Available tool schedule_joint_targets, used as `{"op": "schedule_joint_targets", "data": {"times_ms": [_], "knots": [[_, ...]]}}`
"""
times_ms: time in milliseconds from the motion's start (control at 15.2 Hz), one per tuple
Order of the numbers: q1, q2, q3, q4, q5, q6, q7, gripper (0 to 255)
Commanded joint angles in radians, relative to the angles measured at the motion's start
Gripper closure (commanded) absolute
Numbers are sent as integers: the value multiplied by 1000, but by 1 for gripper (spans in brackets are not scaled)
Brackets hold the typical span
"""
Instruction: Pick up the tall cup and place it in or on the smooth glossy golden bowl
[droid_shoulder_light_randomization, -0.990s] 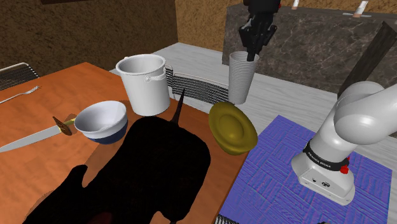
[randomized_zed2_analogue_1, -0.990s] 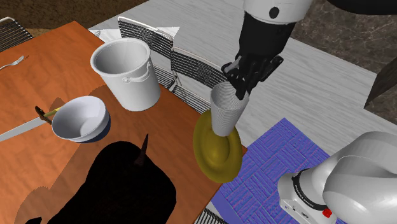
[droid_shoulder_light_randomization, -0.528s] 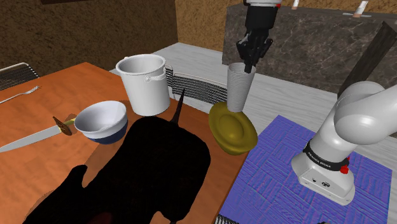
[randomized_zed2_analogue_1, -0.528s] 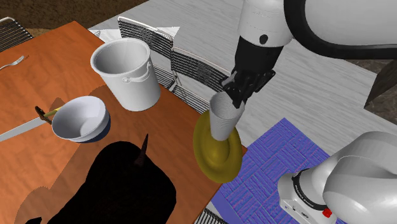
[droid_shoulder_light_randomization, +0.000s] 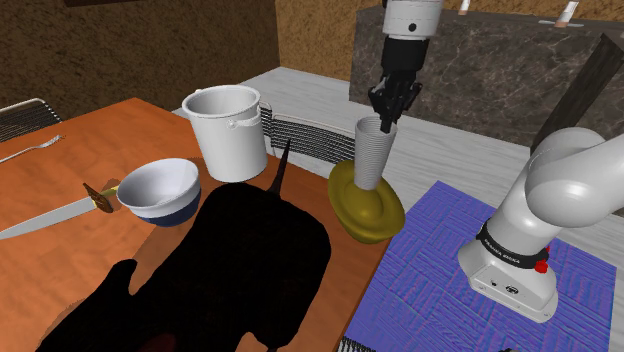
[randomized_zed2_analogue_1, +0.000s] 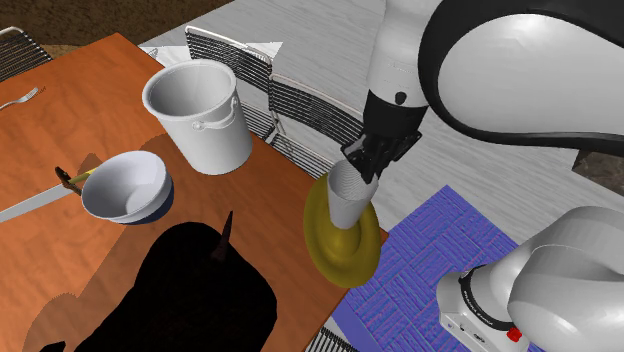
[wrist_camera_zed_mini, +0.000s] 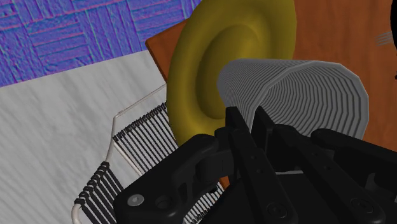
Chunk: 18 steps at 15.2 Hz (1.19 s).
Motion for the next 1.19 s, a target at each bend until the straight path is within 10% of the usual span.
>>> {"op": "schedule_joint_targets", "data": {"times_ms": [0, 726, 792, 1122], "knots": [[1, -3, 3, -30, 3, 27, -5, 255], [3, -1, 10, -78, 10, 77, -10, 255], [3, -1, 10, -78, 10, 77, -10, 0], [3, -1, 10, -78, 10, 77, -10, 0]]}}
